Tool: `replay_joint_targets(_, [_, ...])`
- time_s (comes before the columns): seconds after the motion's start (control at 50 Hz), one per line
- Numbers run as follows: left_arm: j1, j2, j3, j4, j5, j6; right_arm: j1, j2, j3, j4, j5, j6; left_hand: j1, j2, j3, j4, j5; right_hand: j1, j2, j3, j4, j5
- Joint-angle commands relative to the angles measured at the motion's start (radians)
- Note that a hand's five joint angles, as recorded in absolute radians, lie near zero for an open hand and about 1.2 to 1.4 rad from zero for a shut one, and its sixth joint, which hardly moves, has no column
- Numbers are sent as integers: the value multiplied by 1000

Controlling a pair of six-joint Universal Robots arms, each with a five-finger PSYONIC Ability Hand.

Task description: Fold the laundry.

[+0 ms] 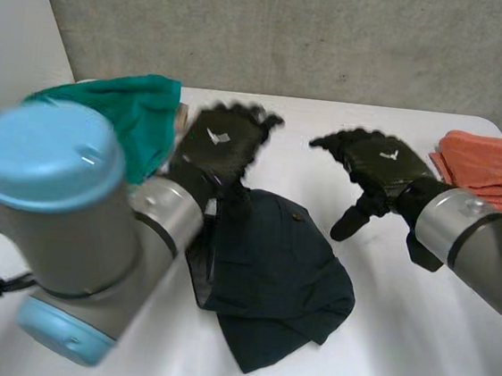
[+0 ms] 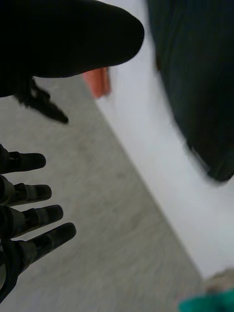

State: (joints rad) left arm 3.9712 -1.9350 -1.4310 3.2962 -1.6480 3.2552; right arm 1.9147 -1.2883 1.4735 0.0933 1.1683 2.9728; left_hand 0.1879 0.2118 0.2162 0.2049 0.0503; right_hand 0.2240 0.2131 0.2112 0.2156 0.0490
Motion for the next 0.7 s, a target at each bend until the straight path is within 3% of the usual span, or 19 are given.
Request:
replay_joint_targets(0.02, [-64, -198, 66, -87, -148, 5, 10, 220, -145, 163, -13, -66, 23, -1, -6, 6, -14, -49, -39, -37, -41, -49])
replay_joint_targets(0.08, [-83, -242, 72, -136, -223, -3, 10, 286, -157, 181, -16, -135, 26, 2, -3, 9, -11, -49, -39, -37, -41, -49])
replay_joint_targets(0.16, [-86, -257, 49, -168, -262, -3, 20, 333, -162, 180, -3, -233, 31, 8, 3, 14, -5, -49, -39, -37, -41, -49])
replay_joint_targets(0.28, [-86, -246, -17, -173, -268, -5, 24, 363, -159, 174, 14, -359, 46, 22, 18, 29, 9, -49, -39, -37, -41, -49])
replay_joint_targets(0.42, [-89, -208, -36, -175, -268, 1, 24, 345, -134, 68, 50, -377, 55, 31, 27, 38, 18, -49, -39, -37, -41, -49])
replay_joint_targets(0.62, [-84, -76, -8, -193, -250, 9, 53, 140, 11, -76, 71, -383, 26, 2, -3, 9, -11, -49, -39, -37, -41, -49])
replay_joint_targets(0.7, [-75, -38, 64, -188, -191, 11, 61, 23, 132, -144, 63, -391, 8, -16, -20, -9, -29, -49, -39, -37, -41, -49])
